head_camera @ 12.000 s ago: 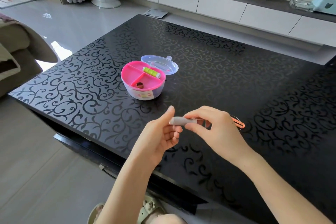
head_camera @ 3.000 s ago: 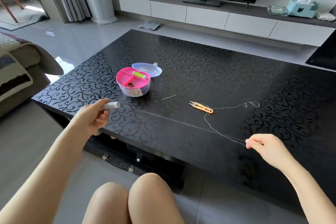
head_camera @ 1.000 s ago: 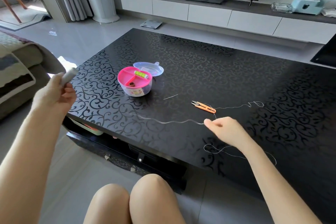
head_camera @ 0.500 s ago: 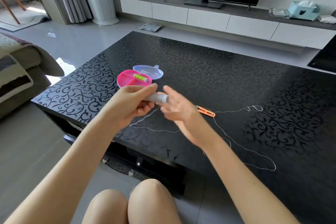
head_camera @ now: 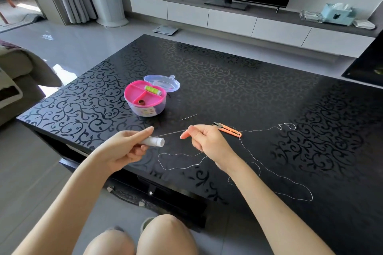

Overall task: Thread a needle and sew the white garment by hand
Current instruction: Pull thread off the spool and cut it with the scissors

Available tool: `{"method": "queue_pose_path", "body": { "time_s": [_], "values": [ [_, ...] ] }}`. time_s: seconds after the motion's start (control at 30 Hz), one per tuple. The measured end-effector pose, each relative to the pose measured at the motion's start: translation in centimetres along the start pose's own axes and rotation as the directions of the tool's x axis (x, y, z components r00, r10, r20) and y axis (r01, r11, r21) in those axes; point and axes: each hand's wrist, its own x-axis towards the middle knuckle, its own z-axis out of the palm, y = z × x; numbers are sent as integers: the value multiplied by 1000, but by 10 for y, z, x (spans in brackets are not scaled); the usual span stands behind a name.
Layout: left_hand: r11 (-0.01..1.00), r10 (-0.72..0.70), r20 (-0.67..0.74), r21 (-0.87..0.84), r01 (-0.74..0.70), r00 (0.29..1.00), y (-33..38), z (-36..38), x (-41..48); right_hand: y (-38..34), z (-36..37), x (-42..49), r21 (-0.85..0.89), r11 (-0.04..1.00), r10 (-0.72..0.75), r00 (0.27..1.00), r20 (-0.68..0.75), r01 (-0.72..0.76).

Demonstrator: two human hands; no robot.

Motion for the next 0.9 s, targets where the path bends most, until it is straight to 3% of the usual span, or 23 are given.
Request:
{"method": "queue_pose_path", "body": {
  "time_s": [0.07,0.13,0.17,0.2,0.23,0.3,0.43,0.5,0.53,0.6,0.67,0.73,0.77,0.8,0.83,0.87,0.9],
  "values": [
    [996,-9,-3,-92,9,1000,-4,-3,4,4,-9,5,-98,992,79,996,41,-74],
    [988,-7,-12,-152,5,1000,-7,-7,7,13,-25,14,-228,968,72,986,-152,-105],
    [984,-8,-19,-176,4,1000,-8,-9,9,19,-36,20,-365,922,11,950,-311,-130],
    [980,-12,-25,-200,6,1000,-8,-11,10,25,-47,25,-539,819,-81,892,-445,-195],
    [975,-15,-29,-221,8,999,-7,-12,12,32,-59,30,-681,685,-167,854,-493,-259],
    [970,-13,-34,-243,5,999,-7,-13,14,43,-75,39,-853,435,-204,891,-407,-290],
    [955,-9,-22,-297,2,1000,-2,-12,16,53,-83,50,-992,-48,-58,992,-110,-112],
    [939,-17,-27,-343,6,999,1,-11,16,59,-79,50,-976,-215,26,999,-36,-30],
    [931,-20,-27,-366,9,999,3,-10,15,63,-77,50,-961,-276,-8,1000,-9,-11],
    [921,-16,-18,-390,8,1000,7,-7,14,75,-87,58,-985,-160,-156,983,95,69],
    [921,-13,-5,-389,11,1000,11,-3,12,69,-87,57,-997,-47,-175,982,68,60],
    [922,-10,-8,-388,6,1000,15,0,12,52,-83,54,-991,62,-186,975,-125,-115],
    [921,-9,-11,-390,4,1000,17,1,12,43,-86,54,-940,245,-107,957,-271,-239],
    [919,-10,-12,-395,5,1000,20,3,12,33,-92,58,-794,488,-15,906,-423,-362],
    [915,-12,-13,-404,6,1000,23,4,13,21,-99,62,-581,726,88,887,-453,-369],
    [910,-15,-17,-414,7,1000,26,5,13,9,-108,66,-316,881,205,887,-414,-352],
    [908,-16,-22,-419,5,1000,29,6,14,-4,-116,69,-81,933,307,891,-334,-351]
  ]
}}
